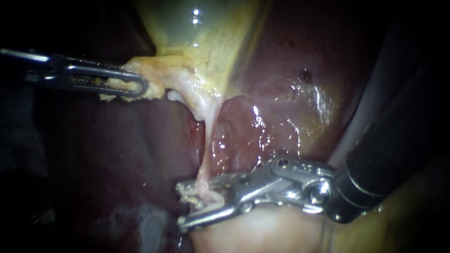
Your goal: Clipping first clip right tube
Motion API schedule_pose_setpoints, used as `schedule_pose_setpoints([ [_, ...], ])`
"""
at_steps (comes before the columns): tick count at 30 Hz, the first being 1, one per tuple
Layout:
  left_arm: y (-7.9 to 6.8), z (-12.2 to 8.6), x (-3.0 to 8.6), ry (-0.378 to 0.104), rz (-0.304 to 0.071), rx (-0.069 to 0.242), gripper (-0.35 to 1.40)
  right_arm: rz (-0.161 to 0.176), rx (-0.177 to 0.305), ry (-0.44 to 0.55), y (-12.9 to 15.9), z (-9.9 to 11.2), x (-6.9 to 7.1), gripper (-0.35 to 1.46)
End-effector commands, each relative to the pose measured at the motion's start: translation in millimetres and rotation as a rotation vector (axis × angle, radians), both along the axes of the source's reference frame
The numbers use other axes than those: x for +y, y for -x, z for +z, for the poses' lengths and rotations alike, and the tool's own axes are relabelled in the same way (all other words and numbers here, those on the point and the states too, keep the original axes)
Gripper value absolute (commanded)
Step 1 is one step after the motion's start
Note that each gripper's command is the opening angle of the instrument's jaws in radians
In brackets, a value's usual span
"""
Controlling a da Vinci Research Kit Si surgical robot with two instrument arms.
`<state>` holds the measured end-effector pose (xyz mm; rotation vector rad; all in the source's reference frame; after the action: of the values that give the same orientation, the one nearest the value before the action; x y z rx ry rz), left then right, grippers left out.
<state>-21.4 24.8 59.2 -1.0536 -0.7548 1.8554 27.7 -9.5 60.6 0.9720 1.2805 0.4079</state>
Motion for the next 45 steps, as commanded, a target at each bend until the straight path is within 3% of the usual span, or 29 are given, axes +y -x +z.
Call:
schedule_pose_setpoints([
  [1,0.0,0.0,0.0,0.0,0.0,0.0,-0.35,0.0,0.0,0.0,0.0,0.0,0.0,0.48],
  [16,0.0,0.0,0.0,0.0,0.0,0.0,-0.35,-0.003,0.002,-0.005,1.2,1.0,0.5,0.25],
  [26,0.1,0.1,0.0,0.0,0.0,0.0,-0.35,-0.02,-0.005,-0.001,1.5,1.4,0.6,-0.12],
  [29,0.1,0.1,0.0,0.0,0.0,0.0,-0.35,-0.028,-0.016,0.004,1.7,1.6,0.7,-0.35],
  [34,0.1,0.1,0.0,0.0,0.0,0.0,-0.35,-0.062,-0.071,0.026,2.1,1.8,0.8,-0.35],
  [45,0.0,0.1,0.0,0.0,0.0,0.0,-0.35,-0.068,-0.075,0.024,2.3,2.6,0.8,-0.35],
])
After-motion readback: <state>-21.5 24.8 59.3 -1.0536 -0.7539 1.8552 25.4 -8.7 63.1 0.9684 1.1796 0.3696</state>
